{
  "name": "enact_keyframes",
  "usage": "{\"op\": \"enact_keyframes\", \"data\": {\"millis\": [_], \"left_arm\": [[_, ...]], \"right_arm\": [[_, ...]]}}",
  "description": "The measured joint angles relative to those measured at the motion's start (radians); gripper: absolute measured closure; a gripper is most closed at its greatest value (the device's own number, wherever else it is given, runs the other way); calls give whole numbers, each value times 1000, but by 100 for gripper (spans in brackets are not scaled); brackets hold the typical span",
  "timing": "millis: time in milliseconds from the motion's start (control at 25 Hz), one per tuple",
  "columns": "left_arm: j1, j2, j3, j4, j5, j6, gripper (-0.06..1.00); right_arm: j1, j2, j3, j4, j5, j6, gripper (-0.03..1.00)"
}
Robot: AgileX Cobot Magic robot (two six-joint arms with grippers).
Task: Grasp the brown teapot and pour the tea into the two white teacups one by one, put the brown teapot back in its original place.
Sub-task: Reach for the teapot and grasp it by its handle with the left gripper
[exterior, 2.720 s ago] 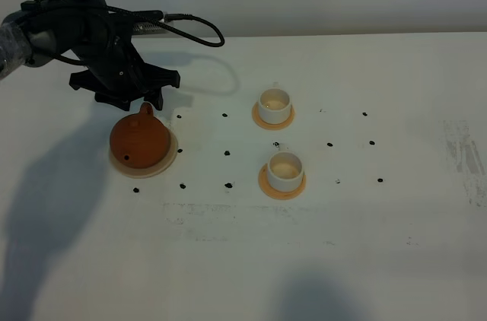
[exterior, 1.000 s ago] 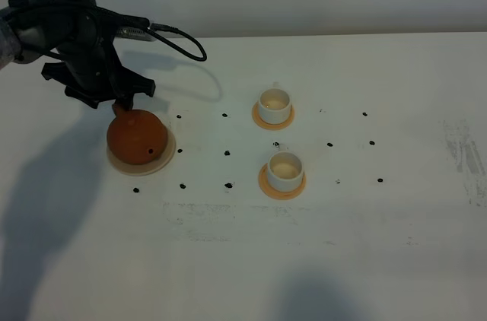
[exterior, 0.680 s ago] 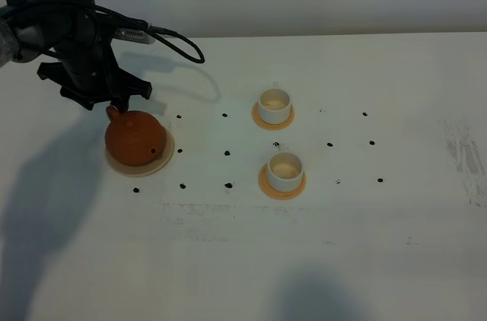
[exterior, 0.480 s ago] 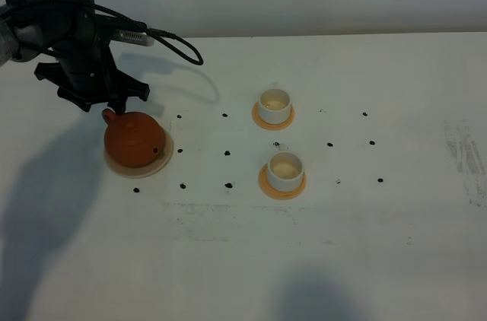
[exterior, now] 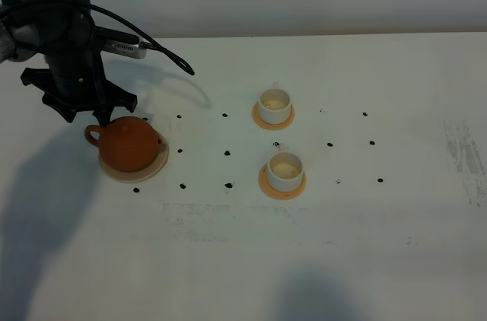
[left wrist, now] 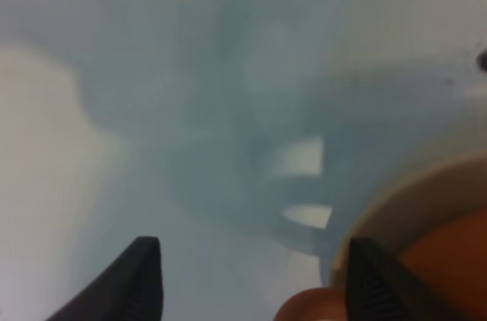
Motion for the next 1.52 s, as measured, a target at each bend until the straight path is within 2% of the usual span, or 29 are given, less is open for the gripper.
{"op": "enact_keyframes", "data": {"millis": [760,1040,1520], "left_arm": [[8,0,0,7,57,17,40],[39,0,1,22,56,20,40],[63,-133,2,23,-12,20,40]], "right_arm": [[1,0,0,1,0,0,53],[1,0,0,1,0,0,53],[1,0,0,1,0,0,53]]}}
